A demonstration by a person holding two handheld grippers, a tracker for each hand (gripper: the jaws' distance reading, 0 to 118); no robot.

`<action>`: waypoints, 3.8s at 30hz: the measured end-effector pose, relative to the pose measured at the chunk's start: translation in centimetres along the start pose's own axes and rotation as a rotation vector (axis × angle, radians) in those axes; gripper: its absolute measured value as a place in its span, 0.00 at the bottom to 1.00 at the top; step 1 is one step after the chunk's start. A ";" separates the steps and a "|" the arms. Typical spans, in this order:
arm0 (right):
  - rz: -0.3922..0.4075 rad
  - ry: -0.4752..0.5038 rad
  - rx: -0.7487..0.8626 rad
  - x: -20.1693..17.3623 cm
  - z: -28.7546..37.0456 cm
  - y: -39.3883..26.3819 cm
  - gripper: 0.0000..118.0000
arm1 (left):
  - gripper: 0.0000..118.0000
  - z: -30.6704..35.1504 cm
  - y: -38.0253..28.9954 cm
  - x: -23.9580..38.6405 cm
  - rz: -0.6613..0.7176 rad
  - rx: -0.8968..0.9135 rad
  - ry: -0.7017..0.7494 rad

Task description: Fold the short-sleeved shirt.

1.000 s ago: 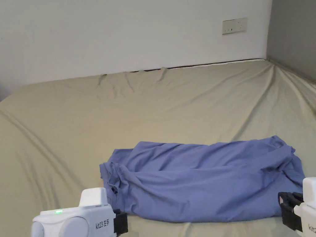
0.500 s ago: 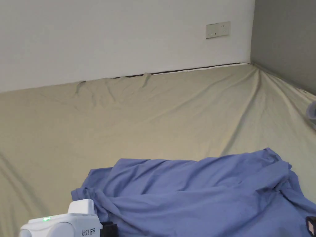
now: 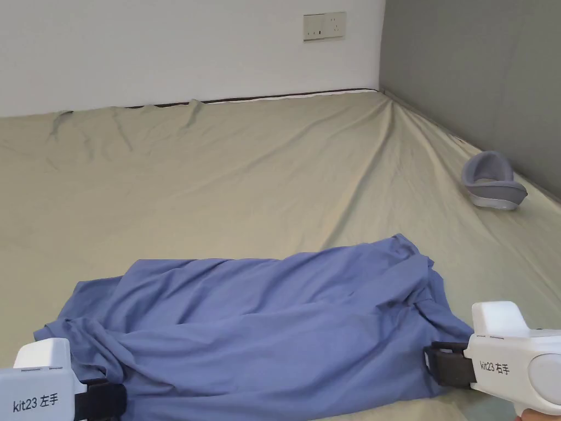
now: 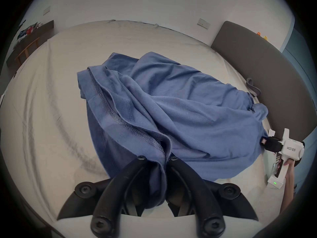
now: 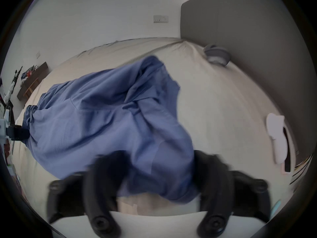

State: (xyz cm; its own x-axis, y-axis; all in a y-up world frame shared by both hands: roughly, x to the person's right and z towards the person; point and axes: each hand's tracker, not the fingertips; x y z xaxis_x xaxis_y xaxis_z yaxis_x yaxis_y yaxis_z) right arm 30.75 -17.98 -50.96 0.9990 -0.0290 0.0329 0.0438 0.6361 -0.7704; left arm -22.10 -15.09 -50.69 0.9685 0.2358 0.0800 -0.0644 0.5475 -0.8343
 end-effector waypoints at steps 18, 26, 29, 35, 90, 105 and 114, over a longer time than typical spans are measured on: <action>-0.166 0.154 0.264 -0.2 15.5 -4.7 0.05 | 0.10 13.8 -5.5 0.5 0.023 0.116 0.048; -0.163 0.067 0.194 -0.3 18.5 -10.5 0.05 | 0.10 15.9 -12.6 1.9 0.056 0.104 0.134; -0.150 0.054 0.133 -0.5 18.0 -12.0 0.05 | 0.10 15.3 -14.3 2.2 0.055 0.078 0.129; -0.060 -0.064 0.054 -2.0 15.5 -12.9 0.05 | 0.10 13.3 -15.3 2.1 0.086 0.046 0.192; 0.002 -0.064 -0.001 -0.4 -5.0 9.3 0.73 | 0.06 -5.1 5.1 -3.6 -0.073 0.081 0.180; 0.008 0.072 0.117 -1.8 -1.1 11.7 0.03 | 0.03 -1.7 11.2 -4.7 0.034 0.022 0.032; -0.034 0.180 0.273 -1.9 7.8 11.3 0.03 | 0.03 7.0 9.4 -2.6 -0.014 0.141 0.050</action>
State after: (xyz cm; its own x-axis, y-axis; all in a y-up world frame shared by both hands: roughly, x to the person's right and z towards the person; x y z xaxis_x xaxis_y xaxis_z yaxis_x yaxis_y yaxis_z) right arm 29.36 -4.76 -54.80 0.9817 -0.1742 -0.0766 0.1000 0.8149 -0.5710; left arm -26.93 -4.89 -54.93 0.9800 0.1892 0.0611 -0.0805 0.6588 -0.7480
